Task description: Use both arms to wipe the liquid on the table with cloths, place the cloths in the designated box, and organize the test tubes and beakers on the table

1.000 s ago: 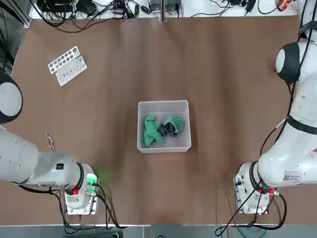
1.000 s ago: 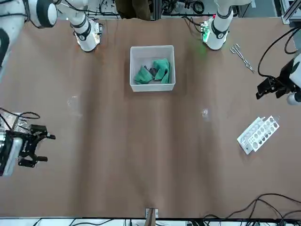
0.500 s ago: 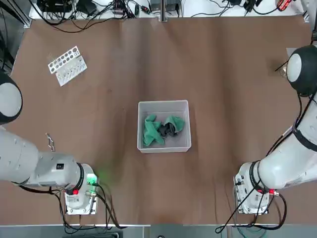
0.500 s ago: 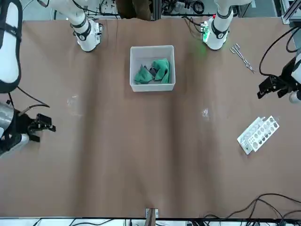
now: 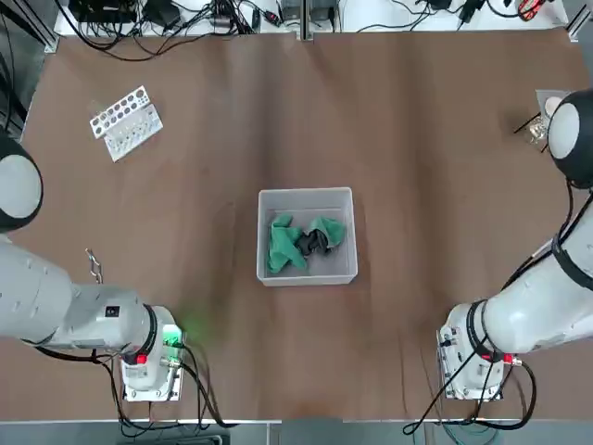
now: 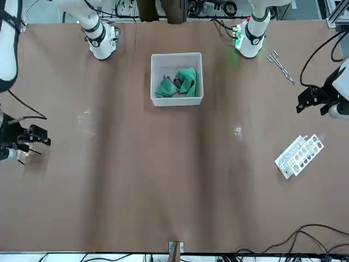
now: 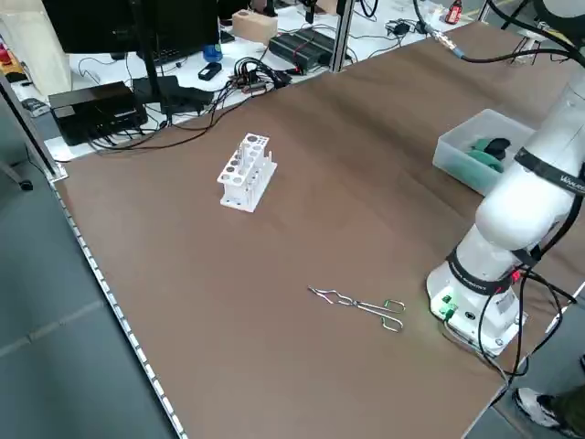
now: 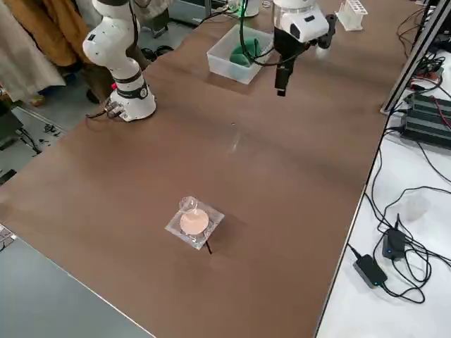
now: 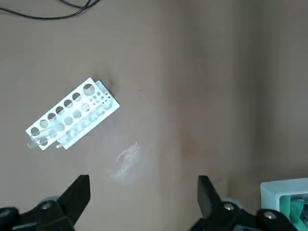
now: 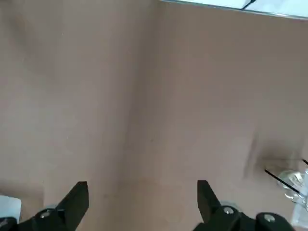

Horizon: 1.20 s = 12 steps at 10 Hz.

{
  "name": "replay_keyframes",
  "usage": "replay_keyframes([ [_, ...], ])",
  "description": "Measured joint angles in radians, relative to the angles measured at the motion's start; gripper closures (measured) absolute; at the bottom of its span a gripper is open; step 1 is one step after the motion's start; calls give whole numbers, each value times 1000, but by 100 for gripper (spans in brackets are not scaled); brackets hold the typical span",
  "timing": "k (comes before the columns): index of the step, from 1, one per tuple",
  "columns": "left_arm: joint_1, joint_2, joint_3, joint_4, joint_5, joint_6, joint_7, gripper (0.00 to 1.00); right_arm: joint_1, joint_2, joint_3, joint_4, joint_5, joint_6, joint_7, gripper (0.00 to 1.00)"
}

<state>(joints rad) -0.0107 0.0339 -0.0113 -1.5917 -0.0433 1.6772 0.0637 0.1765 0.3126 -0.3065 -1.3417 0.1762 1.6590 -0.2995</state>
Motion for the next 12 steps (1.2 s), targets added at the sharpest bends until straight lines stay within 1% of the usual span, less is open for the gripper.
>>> replay_keyframes([
  [2, 0, 0, 0, 0, 0, -4, 0, 1, -9, -63, -4, 2, -41, -76, 1, 0],
  [3, 0, 0, 0, -1, 0, -16, -13, 1, -18, -87, -6, 0, -45, -117, 2, 0],
  [4, 0, 1, -3, -1, 0, -30, -37, 1, -29, -101, -6, -5, -45, -148, 2, 0],
  [6, 0, 1, -11, -1, 0, -34, -64, 1, -39, -107, 1, -6, -46, -162, 2, 0],
  [7, 0, 1, -13, -1, 0, -35, -64, 1, -65, -108, 45, -6, -62, -160, 2, 0],
  [8, 0, 1, -18, -1, 17, -35, -64, 1, -141, -111, 152, -6, -100, -153, 11, 0],
  [9, 0, 1, -31, -1, 47, -35, -63, 1, -229, -112, 272, -6, -135, -133, 36, 0],
  [10, -1, 1, -45, -1, 64, -35, -63, 1, -275, -112, 340, -8, -150, -105, 62, 0],
  [11, -1, 1, -51, -1, 67, -35, -63, 1, -285, -112, 361, -10, -155, -92, 75, 0],
  [12, 0, 0, -51, -1, 68, -35, -63, 1, -286, -112, 366, -10, -157, -92, 88, 0],
])
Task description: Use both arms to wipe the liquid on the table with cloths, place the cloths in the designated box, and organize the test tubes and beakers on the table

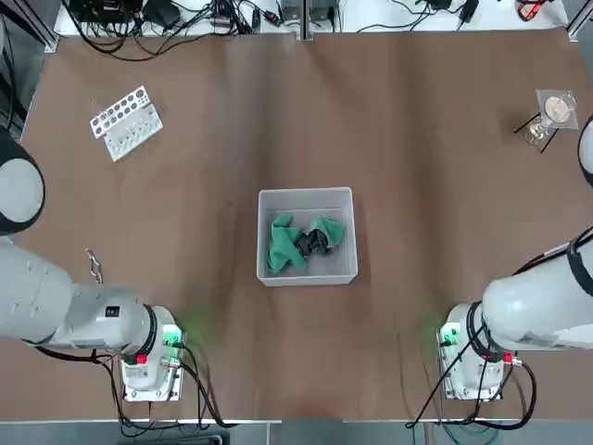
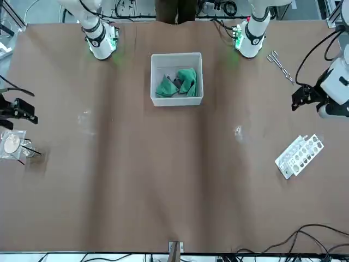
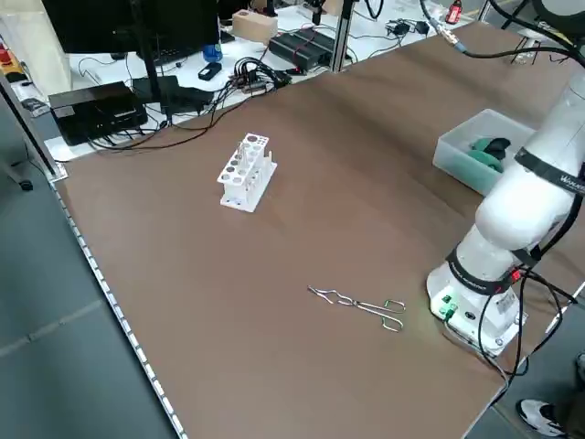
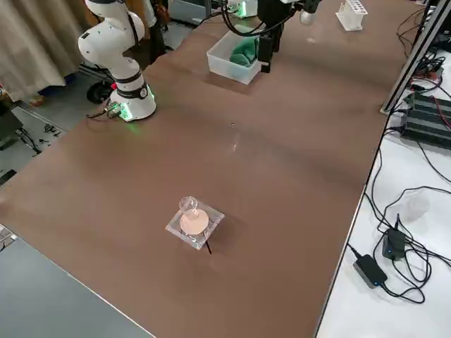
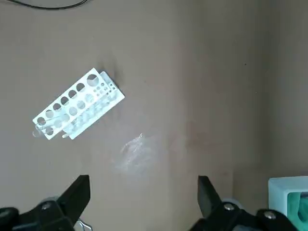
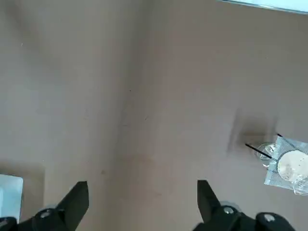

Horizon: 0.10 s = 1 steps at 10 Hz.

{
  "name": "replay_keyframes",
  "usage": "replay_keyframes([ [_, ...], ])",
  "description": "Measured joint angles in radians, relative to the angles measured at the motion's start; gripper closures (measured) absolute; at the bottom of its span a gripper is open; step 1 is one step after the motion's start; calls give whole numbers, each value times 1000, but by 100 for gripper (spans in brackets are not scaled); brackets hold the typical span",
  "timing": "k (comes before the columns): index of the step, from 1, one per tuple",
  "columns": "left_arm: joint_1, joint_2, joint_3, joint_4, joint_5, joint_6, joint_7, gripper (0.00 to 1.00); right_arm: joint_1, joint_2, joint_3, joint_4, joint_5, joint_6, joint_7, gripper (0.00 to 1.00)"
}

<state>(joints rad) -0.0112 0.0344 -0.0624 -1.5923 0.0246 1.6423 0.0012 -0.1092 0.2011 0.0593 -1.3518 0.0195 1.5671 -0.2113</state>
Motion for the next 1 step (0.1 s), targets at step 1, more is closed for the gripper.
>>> replay_keyframes([
  [1, 0, 0, 0, 0, 0, 0, 0, 1, 0, 0, 1, 0, 0, -4, 32, 0],
])
